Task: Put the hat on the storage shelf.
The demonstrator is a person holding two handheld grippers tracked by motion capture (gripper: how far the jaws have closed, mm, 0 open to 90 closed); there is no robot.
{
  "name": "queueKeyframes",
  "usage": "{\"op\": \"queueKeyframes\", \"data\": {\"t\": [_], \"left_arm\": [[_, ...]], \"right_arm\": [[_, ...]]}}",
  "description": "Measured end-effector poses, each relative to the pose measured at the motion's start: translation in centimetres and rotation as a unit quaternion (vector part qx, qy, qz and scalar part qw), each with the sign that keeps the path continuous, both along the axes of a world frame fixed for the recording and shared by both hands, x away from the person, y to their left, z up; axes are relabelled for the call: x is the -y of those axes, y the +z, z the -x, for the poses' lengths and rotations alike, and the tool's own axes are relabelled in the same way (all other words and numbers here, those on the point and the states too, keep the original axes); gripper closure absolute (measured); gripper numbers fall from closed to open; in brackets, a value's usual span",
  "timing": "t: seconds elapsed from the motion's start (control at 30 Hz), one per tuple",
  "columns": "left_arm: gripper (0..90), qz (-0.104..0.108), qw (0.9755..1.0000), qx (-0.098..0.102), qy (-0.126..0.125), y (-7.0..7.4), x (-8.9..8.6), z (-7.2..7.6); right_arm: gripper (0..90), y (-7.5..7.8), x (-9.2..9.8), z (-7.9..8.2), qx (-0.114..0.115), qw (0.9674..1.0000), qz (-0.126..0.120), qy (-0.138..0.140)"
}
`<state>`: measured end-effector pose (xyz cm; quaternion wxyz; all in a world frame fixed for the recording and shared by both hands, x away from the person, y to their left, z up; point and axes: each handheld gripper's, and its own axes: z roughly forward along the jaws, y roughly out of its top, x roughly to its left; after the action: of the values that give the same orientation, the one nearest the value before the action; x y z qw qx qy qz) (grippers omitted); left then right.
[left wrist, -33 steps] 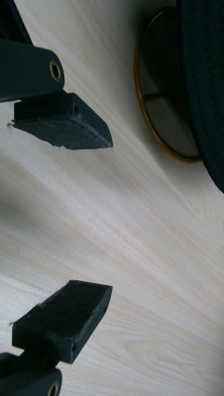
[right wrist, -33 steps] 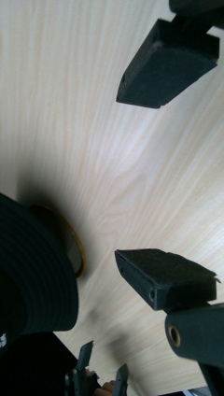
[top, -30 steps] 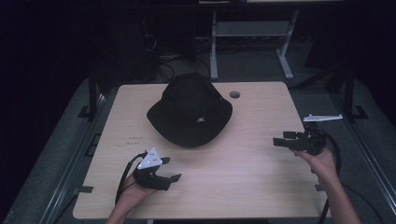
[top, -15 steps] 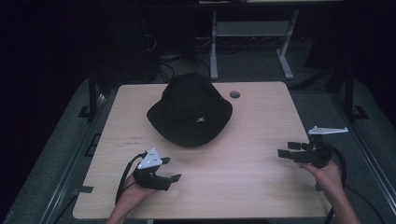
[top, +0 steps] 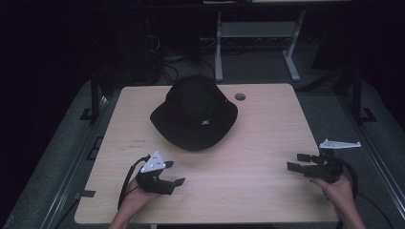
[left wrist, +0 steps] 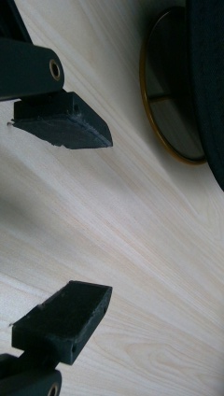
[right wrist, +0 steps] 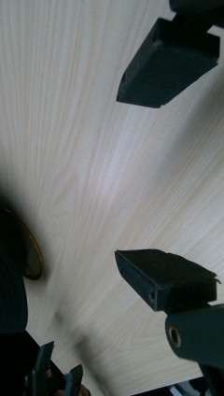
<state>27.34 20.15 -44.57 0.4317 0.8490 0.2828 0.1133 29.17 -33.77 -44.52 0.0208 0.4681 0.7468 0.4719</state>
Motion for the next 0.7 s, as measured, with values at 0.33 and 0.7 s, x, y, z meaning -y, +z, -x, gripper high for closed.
{"op": "queueKeyframes", "data": {"t": [0.33,0.7], "left_arm": [[23.3,0.0,1.0,-0.003,0.0,-0.1,0.0,0.0],[23.3,0.002,1.0,-0.007,0.0,-0.2,0.3,-0.1]], "right_arm": [[18.9,-0.8,0.2,2.0,0.003,1.0,0.0,-0.001],[18.2,-1.5,0.1,3.6,0.012,0.9998,-0.01,-0.013]]}}
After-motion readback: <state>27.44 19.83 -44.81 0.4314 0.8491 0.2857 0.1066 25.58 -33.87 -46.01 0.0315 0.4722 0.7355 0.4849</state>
